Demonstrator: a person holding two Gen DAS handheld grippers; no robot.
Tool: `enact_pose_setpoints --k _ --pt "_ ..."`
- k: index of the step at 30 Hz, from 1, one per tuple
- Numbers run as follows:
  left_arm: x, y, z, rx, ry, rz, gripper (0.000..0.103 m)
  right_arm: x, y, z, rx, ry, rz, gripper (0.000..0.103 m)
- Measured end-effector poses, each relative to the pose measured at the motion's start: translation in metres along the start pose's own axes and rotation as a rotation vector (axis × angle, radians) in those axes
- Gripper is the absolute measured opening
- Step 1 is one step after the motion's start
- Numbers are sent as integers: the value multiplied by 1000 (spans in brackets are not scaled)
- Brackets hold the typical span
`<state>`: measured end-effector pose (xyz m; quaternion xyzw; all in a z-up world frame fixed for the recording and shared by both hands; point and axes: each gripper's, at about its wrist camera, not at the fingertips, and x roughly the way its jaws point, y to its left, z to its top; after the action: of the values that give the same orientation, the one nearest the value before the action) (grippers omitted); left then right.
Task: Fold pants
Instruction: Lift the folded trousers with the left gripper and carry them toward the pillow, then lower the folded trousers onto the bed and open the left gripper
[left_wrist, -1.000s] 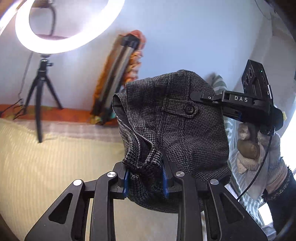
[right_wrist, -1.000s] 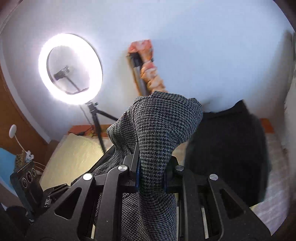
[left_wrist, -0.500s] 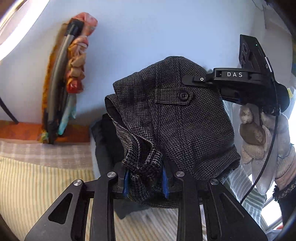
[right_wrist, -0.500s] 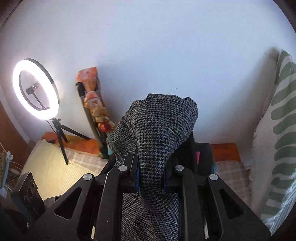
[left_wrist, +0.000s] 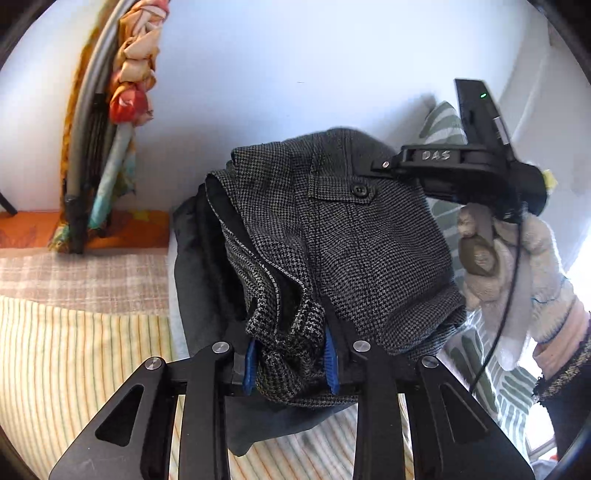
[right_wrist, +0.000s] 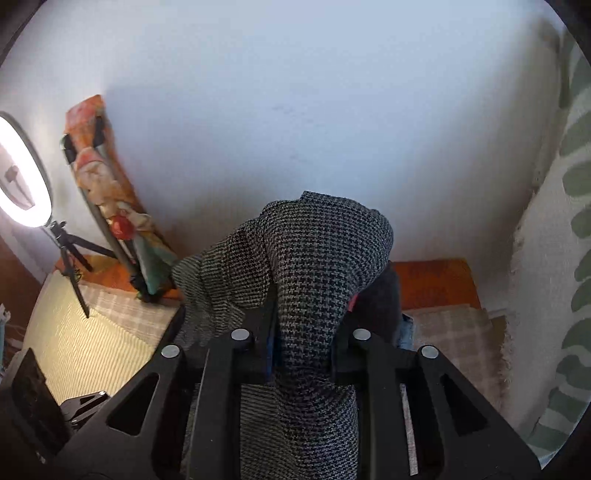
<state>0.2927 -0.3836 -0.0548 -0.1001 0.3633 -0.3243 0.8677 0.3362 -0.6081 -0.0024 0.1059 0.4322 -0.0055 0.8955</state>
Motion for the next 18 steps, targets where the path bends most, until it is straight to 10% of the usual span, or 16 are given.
enact_pose_setpoints --k 10,18 --pt "-21 -2 3 35 32 81 66 -6 -34 -11 89 -18 -131 56" --pt "-46 0 7 68 31 117 68 -40 -29 -12 117 -70 -164 68"
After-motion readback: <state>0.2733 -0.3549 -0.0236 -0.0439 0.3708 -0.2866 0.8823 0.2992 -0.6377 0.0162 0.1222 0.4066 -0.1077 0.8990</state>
